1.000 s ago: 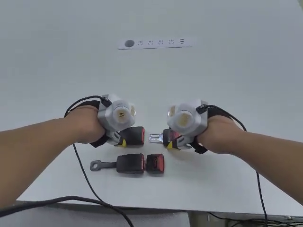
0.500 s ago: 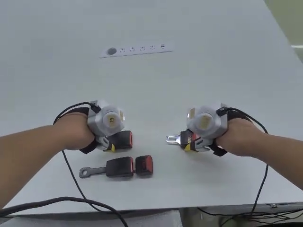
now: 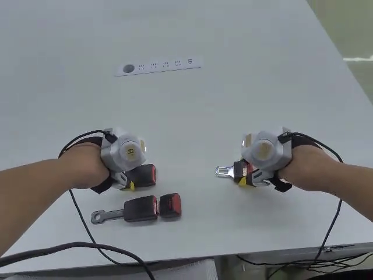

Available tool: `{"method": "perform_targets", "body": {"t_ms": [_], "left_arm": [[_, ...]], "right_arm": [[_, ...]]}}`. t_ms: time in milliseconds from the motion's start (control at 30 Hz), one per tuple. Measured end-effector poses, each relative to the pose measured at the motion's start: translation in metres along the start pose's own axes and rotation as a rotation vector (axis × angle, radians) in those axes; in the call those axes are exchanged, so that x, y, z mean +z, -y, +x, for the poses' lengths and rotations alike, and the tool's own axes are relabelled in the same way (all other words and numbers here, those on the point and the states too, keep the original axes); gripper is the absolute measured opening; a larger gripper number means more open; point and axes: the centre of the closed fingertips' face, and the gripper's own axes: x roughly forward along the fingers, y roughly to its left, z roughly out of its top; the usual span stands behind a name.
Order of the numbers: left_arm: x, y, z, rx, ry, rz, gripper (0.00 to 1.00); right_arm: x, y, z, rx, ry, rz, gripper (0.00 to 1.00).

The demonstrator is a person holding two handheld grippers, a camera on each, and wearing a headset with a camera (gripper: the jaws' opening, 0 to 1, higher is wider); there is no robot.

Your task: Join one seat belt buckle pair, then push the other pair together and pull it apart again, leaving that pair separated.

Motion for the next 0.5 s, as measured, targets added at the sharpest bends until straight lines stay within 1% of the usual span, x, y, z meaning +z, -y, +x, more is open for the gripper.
{"method": "perform_targets", "body": {"t_ms": [267, 500], "left_arm": [[-0.0006, -0.0005, -0.0001, 0.001, 0.004, -0.005, 0.33], [-0.0002, 0.0002, -0.0012, 0.003, 0.005, -0.013, 0.33]], "right_arm": [[0.0017, -0.001, 0.0005, 0.024, -0.028, -0.022, 0.35], [0.0002, -0.0007, 0.0012, 0.036, -0.022, -0.005, 0.35]]}}
